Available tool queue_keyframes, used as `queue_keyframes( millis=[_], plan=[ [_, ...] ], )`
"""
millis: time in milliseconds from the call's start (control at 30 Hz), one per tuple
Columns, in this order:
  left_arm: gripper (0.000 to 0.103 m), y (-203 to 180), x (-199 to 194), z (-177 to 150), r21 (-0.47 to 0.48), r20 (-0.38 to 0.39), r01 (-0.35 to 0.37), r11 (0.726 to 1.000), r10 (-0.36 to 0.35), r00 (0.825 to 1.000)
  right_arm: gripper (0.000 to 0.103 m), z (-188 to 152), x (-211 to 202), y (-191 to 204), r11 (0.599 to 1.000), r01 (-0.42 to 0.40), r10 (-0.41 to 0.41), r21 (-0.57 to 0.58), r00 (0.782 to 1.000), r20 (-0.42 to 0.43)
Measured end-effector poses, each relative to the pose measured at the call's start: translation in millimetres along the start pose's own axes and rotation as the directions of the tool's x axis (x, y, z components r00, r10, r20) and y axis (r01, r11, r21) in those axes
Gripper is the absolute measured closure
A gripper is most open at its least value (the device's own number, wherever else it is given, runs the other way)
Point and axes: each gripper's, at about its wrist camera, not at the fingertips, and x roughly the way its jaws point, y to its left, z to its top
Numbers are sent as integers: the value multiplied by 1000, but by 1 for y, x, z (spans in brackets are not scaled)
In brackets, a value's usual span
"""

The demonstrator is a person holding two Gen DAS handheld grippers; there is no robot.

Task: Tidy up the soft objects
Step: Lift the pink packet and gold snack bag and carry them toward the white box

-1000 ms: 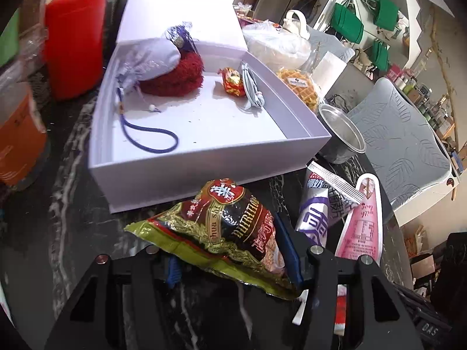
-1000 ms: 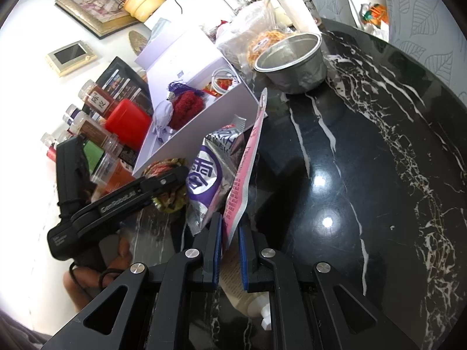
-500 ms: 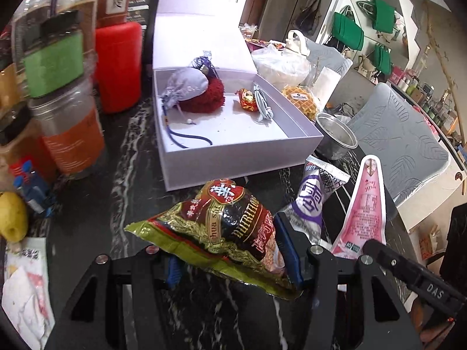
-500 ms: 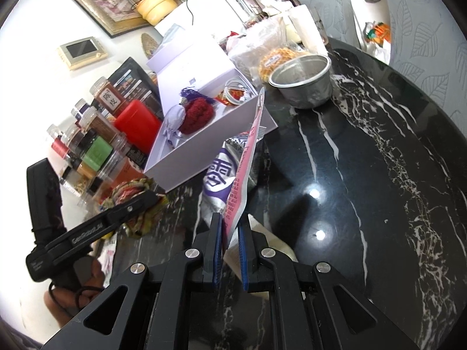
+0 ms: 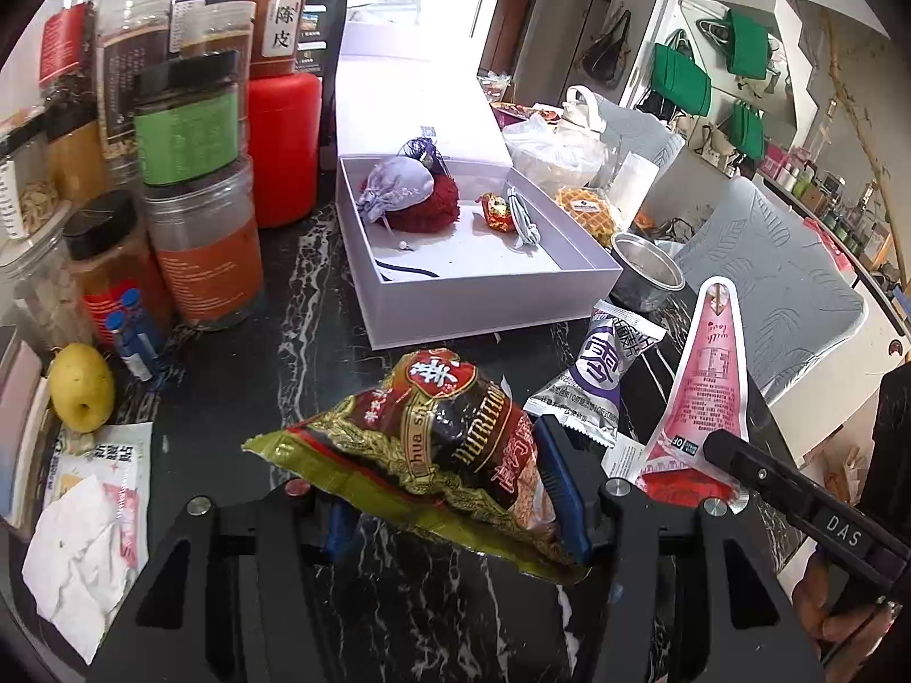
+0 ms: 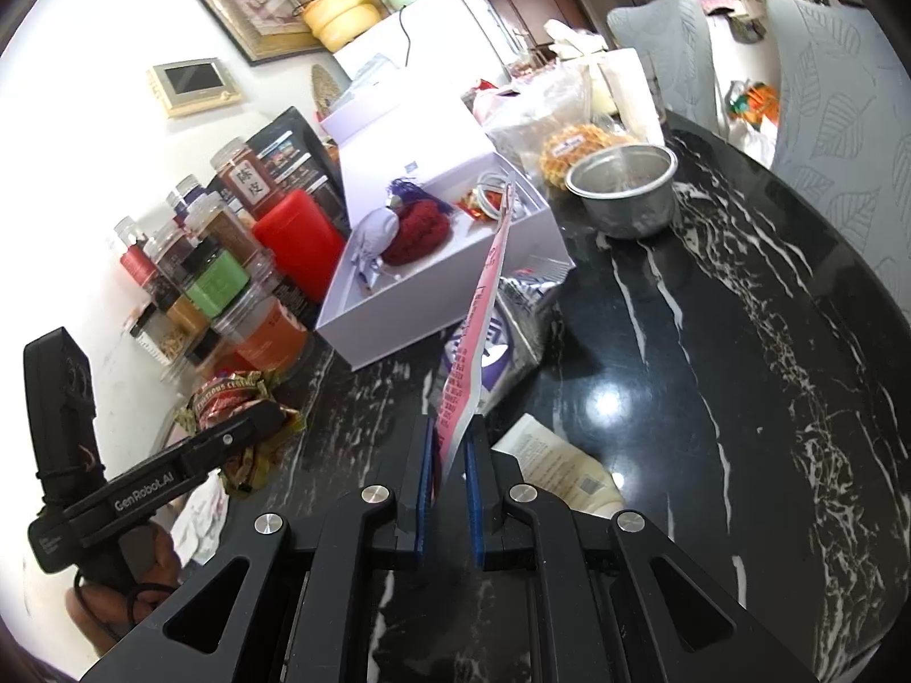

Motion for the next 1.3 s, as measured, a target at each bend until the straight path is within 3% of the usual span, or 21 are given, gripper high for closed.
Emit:
queue_keyframes(
  millis=[500,867,1300],
  plan=[
    [48,1,-38,11,3,83,-36,999,36,996,92,12,-11,27,997,-35,38,-74,999,36],
    [48,-4,-52,37,20,142,-59,998,56,988,92,40,-15,46,988,-38,49,-147,996,70],
    [48,-17,-49,75,49,188,-42,998,32,982,92,80,-17,59,974,-23,52,-227,991,120]
  ],
)
